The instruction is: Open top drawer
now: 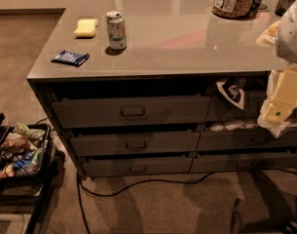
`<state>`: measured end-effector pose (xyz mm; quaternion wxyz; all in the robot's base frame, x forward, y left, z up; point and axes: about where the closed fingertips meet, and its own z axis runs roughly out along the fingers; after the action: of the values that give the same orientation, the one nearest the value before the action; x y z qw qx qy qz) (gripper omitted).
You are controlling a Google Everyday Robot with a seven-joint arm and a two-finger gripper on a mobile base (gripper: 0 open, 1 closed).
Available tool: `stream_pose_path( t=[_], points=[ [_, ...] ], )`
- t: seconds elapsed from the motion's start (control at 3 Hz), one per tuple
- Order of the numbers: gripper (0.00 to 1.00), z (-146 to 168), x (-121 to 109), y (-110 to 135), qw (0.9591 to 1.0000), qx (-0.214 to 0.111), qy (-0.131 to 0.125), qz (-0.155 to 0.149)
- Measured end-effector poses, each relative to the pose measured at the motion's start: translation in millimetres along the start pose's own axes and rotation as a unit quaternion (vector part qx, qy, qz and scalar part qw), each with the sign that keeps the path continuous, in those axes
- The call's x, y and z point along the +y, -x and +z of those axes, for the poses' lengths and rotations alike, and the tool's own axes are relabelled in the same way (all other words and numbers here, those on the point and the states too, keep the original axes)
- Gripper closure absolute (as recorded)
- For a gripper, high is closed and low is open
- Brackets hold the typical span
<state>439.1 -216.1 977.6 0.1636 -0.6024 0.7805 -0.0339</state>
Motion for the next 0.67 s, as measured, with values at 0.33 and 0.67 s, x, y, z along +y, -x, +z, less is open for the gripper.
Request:
stream_pose_path(
  t=[0.33, 0.67],
  points=[
    [0.00, 0.0, 0.0, 0.0, 1.0000, 0.000, 0.000, 0.000],
    [0.00, -1.6, 0.3, 3.2, 0.9993, -0.034, -0.006, -0.015]
  ],
)
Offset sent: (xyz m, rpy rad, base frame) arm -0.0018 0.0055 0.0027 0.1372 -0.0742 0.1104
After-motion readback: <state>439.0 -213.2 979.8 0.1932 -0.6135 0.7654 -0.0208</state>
